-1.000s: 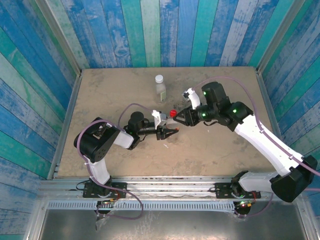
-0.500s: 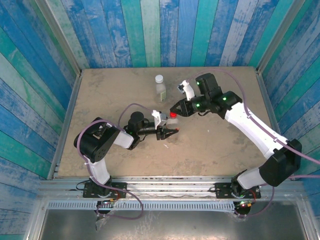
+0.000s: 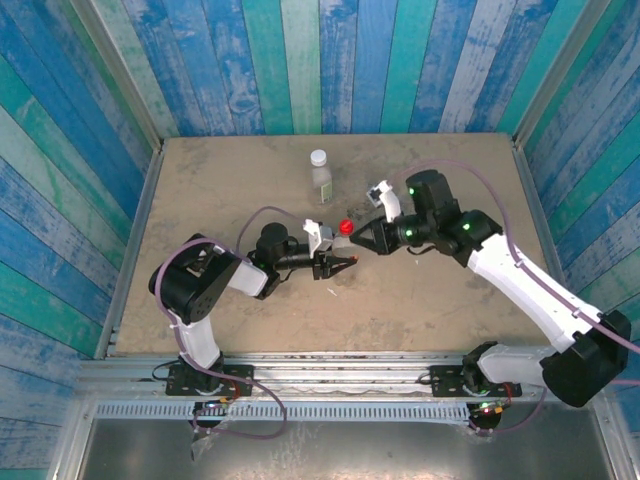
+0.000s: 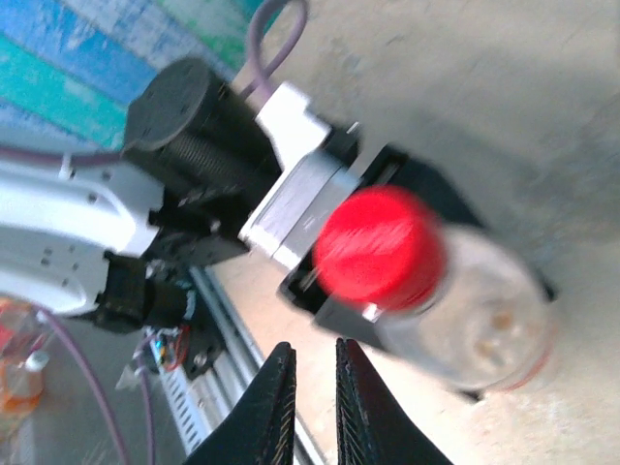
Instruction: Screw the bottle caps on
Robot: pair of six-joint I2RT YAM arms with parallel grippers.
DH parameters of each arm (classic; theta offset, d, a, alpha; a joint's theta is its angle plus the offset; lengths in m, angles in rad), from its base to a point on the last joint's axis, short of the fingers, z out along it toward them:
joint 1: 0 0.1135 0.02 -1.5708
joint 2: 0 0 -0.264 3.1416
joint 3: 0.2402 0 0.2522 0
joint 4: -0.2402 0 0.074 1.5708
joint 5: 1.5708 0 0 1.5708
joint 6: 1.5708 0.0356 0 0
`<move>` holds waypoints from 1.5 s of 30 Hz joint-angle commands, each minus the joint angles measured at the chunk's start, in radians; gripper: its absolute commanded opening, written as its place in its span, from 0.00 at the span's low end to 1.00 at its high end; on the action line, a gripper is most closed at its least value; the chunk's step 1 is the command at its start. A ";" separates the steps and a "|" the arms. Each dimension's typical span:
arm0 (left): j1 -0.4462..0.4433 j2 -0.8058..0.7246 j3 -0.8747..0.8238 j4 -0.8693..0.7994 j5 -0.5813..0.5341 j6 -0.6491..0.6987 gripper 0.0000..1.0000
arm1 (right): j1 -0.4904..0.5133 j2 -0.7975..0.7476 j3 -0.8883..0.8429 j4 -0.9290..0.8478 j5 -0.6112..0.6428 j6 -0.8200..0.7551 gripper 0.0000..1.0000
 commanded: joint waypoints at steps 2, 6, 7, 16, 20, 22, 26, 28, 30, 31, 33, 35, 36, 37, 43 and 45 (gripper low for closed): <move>0.006 0.050 -0.009 -0.093 -0.031 -0.018 0.57 | 0.022 -0.031 -0.004 -0.041 -0.013 -0.001 0.19; 0.006 0.028 -0.015 -0.113 -0.038 0.002 0.57 | 0.020 -0.029 0.055 -0.115 0.068 -0.111 0.40; 0.006 0.017 -0.018 -0.122 -0.041 0.010 0.57 | 0.020 -0.029 0.069 -0.130 0.082 -0.139 0.44; 0.005 -0.135 -0.042 -0.323 -0.103 0.208 0.58 | 0.024 -0.029 0.232 -0.336 0.119 -0.661 0.64; 0.004 -0.183 -0.039 -0.405 -0.114 0.278 0.58 | 0.080 0.007 0.323 -0.529 0.125 -0.918 0.60; 0.000 -0.209 -0.039 -0.446 -0.116 0.309 0.57 | 0.127 0.031 0.369 -0.595 0.184 -0.981 0.61; -0.012 -0.268 -0.052 -0.515 -0.111 0.390 0.58 | 0.153 0.083 0.444 -0.636 0.273 -1.032 0.62; -0.014 -0.287 -0.059 -0.531 -0.103 0.421 0.59 | 0.157 0.108 0.468 -0.653 0.278 -1.050 0.58; -0.014 -0.300 -0.059 -0.561 -0.086 0.449 0.59 | 0.161 0.138 0.497 -0.676 0.278 -1.063 0.54; -0.015 -0.303 -0.058 -0.574 -0.079 0.460 0.59 | 0.165 0.153 0.510 -0.682 0.289 -1.062 0.53; -0.014 -0.308 -0.052 -0.601 -0.063 0.475 0.59 | 0.172 0.179 0.528 -0.690 0.312 -1.064 0.51; -0.017 -0.311 -0.053 -0.605 -0.049 0.479 0.59 | 0.180 0.204 0.542 -0.695 0.327 -1.070 0.51; -0.016 -0.312 -0.052 -0.607 -0.045 0.480 0.59 | 0.182 0.215 0.548 -0.695 0.328 -1.072 0.51; -0.017 -0.314 -0.054 -0.609 -0.040 0.483 0.59 | 0.186 0.228 0.554 -0.695 0.329 -1.076 0.51; -0.017 -0.320 -0.054 -0.624 -0.032 0.498 0.59 | 0.192 0.290 0.586 -0.694 0.328 -1.081 0.51; -0.017 -0.319 -0.055 -0.623 -0.028 0.499 0.59 | 0.193 0.306 0.592 -0.694 0.321 -1.080 0.51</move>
